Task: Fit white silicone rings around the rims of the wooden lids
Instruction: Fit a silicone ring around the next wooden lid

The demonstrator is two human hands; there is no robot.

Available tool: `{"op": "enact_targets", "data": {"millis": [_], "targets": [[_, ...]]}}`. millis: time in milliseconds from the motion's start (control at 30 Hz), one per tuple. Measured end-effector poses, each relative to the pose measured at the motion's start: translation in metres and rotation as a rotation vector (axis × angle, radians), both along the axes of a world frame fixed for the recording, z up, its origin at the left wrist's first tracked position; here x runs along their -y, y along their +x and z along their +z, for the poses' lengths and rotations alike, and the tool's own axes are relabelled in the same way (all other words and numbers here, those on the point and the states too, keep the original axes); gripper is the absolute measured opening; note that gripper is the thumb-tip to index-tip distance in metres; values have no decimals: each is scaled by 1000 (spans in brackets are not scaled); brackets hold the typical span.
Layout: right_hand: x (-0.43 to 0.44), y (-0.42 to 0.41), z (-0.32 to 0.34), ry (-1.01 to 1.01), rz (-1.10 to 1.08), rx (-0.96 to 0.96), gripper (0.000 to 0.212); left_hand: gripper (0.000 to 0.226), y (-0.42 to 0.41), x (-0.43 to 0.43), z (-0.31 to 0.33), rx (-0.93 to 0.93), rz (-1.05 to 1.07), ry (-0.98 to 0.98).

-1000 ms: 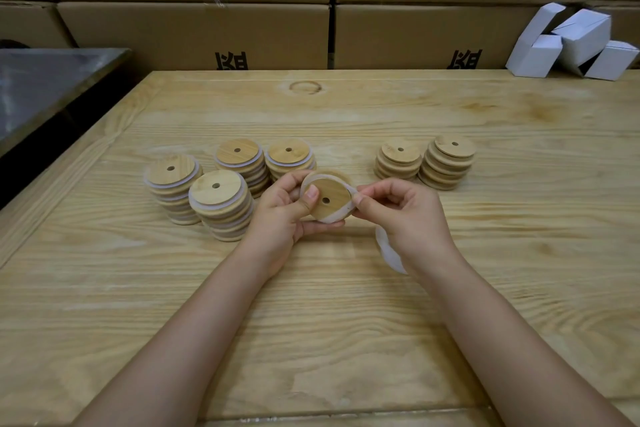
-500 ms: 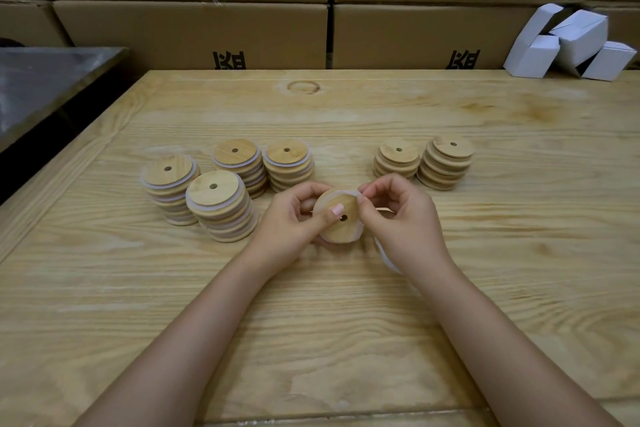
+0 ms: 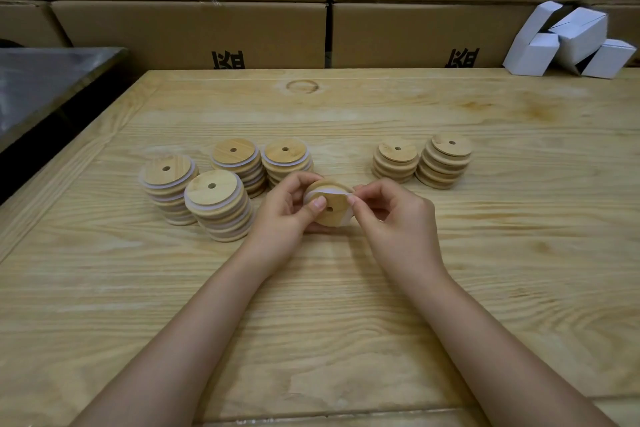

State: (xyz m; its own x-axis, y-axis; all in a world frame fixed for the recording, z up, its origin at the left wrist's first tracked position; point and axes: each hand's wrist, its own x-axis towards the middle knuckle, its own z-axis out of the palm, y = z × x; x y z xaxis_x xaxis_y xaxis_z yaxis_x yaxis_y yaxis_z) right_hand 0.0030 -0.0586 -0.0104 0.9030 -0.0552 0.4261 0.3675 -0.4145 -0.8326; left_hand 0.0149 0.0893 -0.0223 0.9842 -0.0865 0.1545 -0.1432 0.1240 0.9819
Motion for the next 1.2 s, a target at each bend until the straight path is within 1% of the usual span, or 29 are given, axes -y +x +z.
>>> {"op": "enact_targets", "data": {"millis": [100, 233, 300, 367, 467, 633, 733, 800, 867, 933, 1000, 1033, 1200], "targets": [[1, 2, 0, 75, 15, -68, 16, 25, 2, -3, -2, 20, 1, 11], [2, 6, 0, 136, 34, -138, 20, 25, 3, -5, -3, 21, -20, -12], [4, 8, 0, 159, 70, -174, 20, 22, 3, -7, -3, 25, -34, 8], [6, 8, 0, 149, 104, -192, 20, 14, 2, -8, -3, 32, -49, 30], [9, 7, 1, 98, 115, -164, 21, 19, 0, -7, -2, 39, -62, 14], [8, 6, 1, 103, 135, -158, 20, 13, -1, -4, 1, 111, -32, 39], [7, 5, 2, 70, 120, -127, 22, 11, -1, -2, 1, 112, -30, 39], [6, 4, 2, 63, 118, -91, 21, 11, -2, -1, 2, 114, -15, 42], [3, 1, 3, 57, 140, -52, 14, 11, -2, -1, 1, 96, -17, 42], [0, -1, 2, 12, 137, 29, 8, 12, -3, -1, 0, 75, -38, 46], [0, -1, 2, -42, 113, 121, 6, 11, -4, 0, 0, 94, -53, 46], [0, -1, 1, -39, 108, 135, 7, 11, -4, 0, 0, 112, -58, 42], [1, 2, 0, 128, 104, 7, 24, 14, -3, -1, 1, 172, -47, 79]]}}
